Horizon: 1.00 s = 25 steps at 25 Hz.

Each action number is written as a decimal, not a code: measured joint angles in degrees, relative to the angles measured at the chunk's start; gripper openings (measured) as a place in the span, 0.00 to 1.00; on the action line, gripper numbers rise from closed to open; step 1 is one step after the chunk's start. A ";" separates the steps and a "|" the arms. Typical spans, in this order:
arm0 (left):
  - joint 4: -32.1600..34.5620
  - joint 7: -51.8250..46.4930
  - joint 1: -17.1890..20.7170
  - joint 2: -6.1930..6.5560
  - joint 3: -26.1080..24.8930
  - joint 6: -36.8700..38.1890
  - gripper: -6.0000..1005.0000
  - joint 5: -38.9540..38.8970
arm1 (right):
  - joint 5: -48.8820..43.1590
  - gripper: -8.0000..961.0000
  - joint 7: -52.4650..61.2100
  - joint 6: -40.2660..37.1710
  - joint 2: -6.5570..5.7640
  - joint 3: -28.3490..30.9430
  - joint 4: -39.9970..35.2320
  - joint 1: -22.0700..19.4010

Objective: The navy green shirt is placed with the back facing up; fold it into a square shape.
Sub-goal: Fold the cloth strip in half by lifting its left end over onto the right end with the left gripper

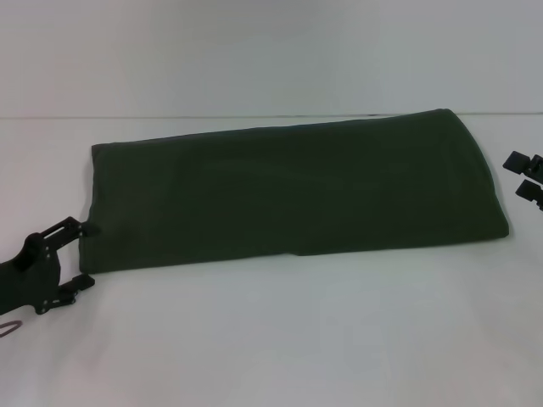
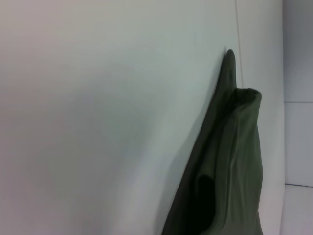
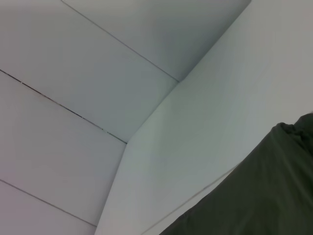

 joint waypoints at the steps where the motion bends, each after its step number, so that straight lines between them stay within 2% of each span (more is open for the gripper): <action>1: -0.11 -0.09 -0.15 0.01 0.04 -0.36 0.93 -0.03 | -0.01 0.96 -0.01 0.00 -0.01 0.07 0.01 0.00; 11: -1.20 -0.82 -2.12 0.17 0.55 -2.95 0.93 0.09 | -0.01 0.96 -0.02 -0.01 -0.06 0.35 0.01 0.14; 19: -3.85 6.53 -7.26 0.21 0.51 -2.30 0.93 -0.84 | -0.03 0.96 -0.02 -0.03 -0.07 0.38 0.01 0.35; 25: -3.92 7.67 -5.92 0.17 0.57 -2.26 0.93 -2.25 | 0.00 0.96 -0.02 0.30 -0.13 0.38 0.01 0.05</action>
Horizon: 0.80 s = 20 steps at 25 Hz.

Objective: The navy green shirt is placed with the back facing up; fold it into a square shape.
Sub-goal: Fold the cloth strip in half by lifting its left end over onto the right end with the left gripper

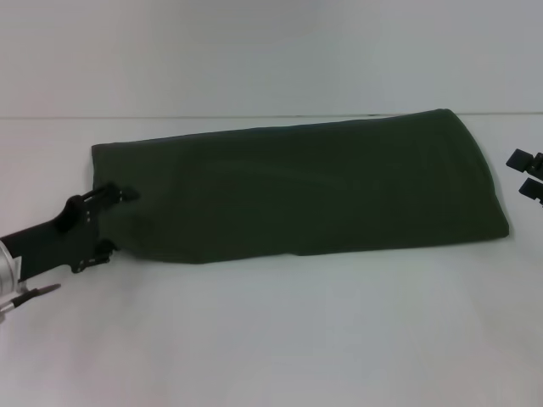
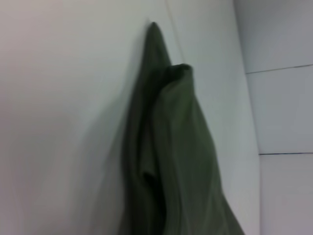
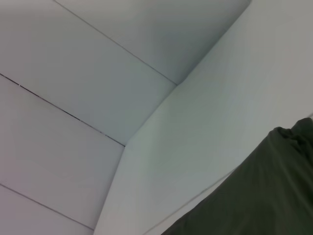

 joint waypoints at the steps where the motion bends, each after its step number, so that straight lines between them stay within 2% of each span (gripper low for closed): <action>1: -0.09 -0.42 0.27 -0.07 0.30 -0.22 0.93 0.11 | -0.03 0.96 0.00 0.12 0.02 0.00 0.01 -0.04; 15: -0.73 -2.47 -0.58 0.10 1.21 -2.31 0.93 2.94 | -0.01 0.96 0.00 0.28 0.08 0.00 0.09 0.28; 17: -0.43 0.07 -0.90 -0.41 1.02 -5.27 0.93 1.31 | 0.00 0.96 0.00 0.43 0.08 0.00 0.09 0.32; 20: -0.32 3.76 -0.98 -0.56 0.83 -2.60 0.93 -1.58 | 0.14 0.96 0.00 0.45 0.08 0.00 0.09 0.26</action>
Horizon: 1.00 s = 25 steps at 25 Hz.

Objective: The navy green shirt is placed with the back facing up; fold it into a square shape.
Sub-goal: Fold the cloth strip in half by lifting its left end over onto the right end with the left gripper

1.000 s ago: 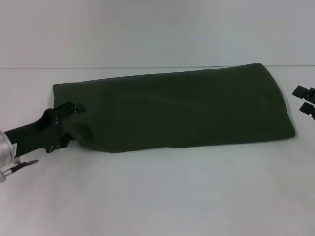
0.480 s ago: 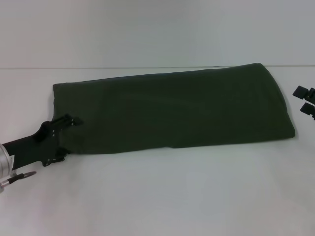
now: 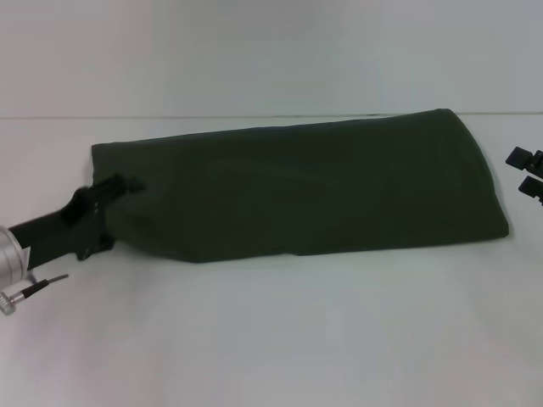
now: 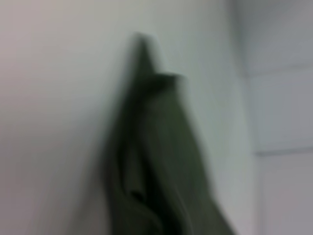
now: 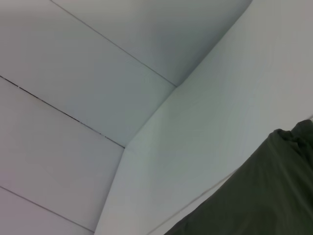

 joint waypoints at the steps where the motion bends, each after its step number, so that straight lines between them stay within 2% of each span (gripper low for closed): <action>1: 0.09 1.57 0.16 0.02 0.03 1.95 0.93 -1.46 | 0.07 0.96 0.01 -0.04 0.00 0.00 0.00 -0.02; 3: 0.81 2.23 1.06 0.05 0.28 4.23 0.93 -3.25 | 0.13 0.96 0.01 0.05 0.00 0.00 0.03 -0.02; 7: 0.38 -0.08 1.70 0.11 1.26 0.21 0.92 -1.61 | 0.12 0.96 0.01 0.71 0.02 0.00 0.32 0.17; 17: -1.87 -1.06 -1.97 0.57 4.35 -7.37 0.90 0.13 | 0.12 0.96 -0.01 0.91 -0.28 0.77 0.49 0.36; 23: -0.05 1.76 -2.17 0.29 4.06 -5.34 0.89 -2.23 | 0.17 0.96 -0.01 0.88 -0.27 0.96 0.53 0.44; 25: 0.31 -0.19 -1.74 0.43 4.97 -5.09 0.89 -1.61 | 0.23 0.96 0.02 0.88 -0.27 1.14 0.55 0.44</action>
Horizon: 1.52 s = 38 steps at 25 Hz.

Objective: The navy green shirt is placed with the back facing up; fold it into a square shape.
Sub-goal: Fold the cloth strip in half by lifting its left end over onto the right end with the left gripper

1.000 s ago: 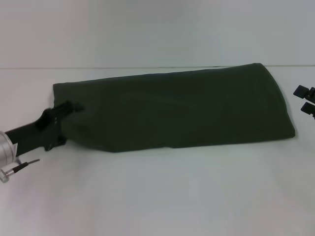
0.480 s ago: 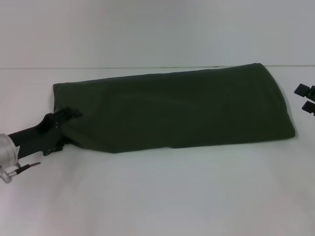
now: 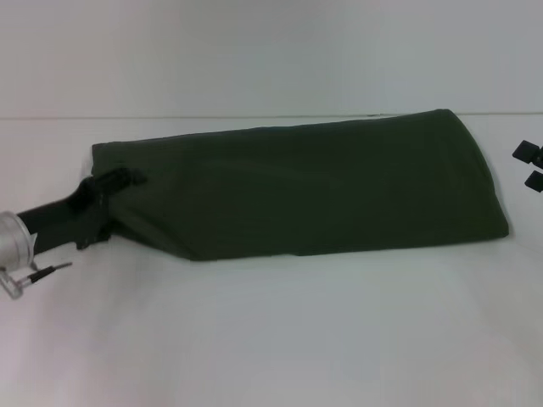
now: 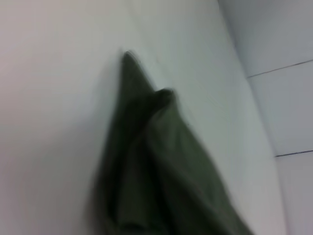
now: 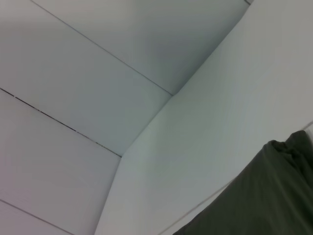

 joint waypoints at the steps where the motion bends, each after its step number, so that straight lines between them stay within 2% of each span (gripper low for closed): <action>1: 0.01 -1.86 0.07 0.18 0.39 -0.21 0.89 1.62 | 0.01 0.96 0.01 0.00 0.00 0.13 0.03 0.00; 4: 0.34 -4.93 0.19 0.43 0.62 0.18 0.88 5.22 | 0.00 0.96 -0.01 0.09 0.00 0.28 0.07 0.23; 9: 1.14 -5.94 0.88 0.48 0.45 0.74 0.87 5.49 | -0.14 0.96 0.08 0.23 0.00 0.35 0.07 0.54; 18: 0.16 -4.78 -1.38 -0.25 0.85 -5.19 0.85 4.91 | -0.18 0.96 0.20 0.54 0.09 0.36 0.07 0.67; 28: 0.87 -3.01 -1.44 -0.23 0.55 -2.99 0.83 4.65 | -0.10 0.96 0.34 0.55 0.09 0.36 0.07 0.52; 38: 1.19 -1.43 -1.16 -0.18 0.91 -2.50 0.41 4.61 | 0.03 0.96 0.39 0.62 0.09 0.58 0.07 0.40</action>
